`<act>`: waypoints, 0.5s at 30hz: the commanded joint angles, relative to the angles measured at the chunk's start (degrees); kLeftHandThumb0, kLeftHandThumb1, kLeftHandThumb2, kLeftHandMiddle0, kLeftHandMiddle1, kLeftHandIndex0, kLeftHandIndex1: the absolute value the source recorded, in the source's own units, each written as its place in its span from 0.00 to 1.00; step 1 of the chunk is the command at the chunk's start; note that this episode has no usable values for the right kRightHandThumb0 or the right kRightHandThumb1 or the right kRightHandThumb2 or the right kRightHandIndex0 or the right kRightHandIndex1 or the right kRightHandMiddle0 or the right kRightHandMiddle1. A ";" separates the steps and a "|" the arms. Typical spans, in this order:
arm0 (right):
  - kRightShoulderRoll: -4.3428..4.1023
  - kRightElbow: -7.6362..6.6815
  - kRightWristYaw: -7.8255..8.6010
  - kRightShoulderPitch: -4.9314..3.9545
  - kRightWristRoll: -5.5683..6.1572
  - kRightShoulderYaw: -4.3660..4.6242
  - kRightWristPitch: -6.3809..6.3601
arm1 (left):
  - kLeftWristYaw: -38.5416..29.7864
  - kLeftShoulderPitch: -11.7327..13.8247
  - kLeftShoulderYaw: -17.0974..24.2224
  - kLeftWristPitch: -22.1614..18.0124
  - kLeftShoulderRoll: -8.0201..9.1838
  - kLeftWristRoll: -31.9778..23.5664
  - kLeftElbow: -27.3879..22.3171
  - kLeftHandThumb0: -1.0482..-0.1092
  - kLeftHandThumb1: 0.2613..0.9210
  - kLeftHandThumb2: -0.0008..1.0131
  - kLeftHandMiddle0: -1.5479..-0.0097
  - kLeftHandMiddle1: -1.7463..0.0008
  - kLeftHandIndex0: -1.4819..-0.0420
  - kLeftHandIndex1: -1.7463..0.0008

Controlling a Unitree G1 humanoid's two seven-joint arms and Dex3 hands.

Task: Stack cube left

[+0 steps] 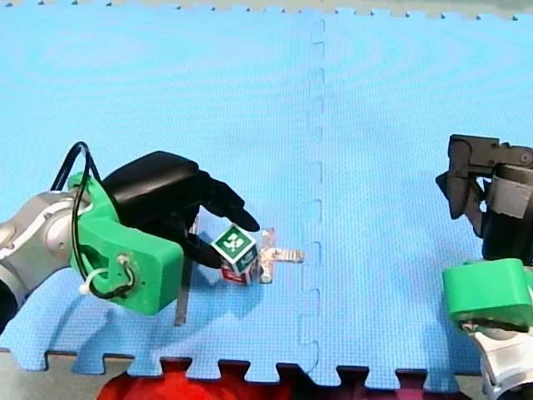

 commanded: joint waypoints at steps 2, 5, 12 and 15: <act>-0.31 0.08 -0.32 -0.18 -0.04 -0.14 -0.40 | 0.63 -0.47 -0.39 -0.23 -0.09 0.38 1.08 0.62 0.85 0.00 0.34 0.29 0.12 1.00; -0.29 0.08 -0.53 -0.10 -0.24 -0.11 -0.51 | 1.20 -0.53 -0.56 -0.52 -0.15 0.50 1.44 0.62 0.85 0.00 0.34 0.29 0.12 1.00; -0.17 0.28 -1.39 -0.08 -0.98 0.10 -0.55 | 2.61 -0.63 -0.95 -0.30 -0.20 1.13 1.66 0.62 0.86 0.00 0.34 0.28 0.12 1.00; -0.08 0.44 -1.62 -0.11 -1.10 0.18 -0.54 | 3.15 -0.68 -1.06 -0.16 -0.30 1.35 1.81 0.62 0.86 0.00 0.34 0.28 0.13 1.00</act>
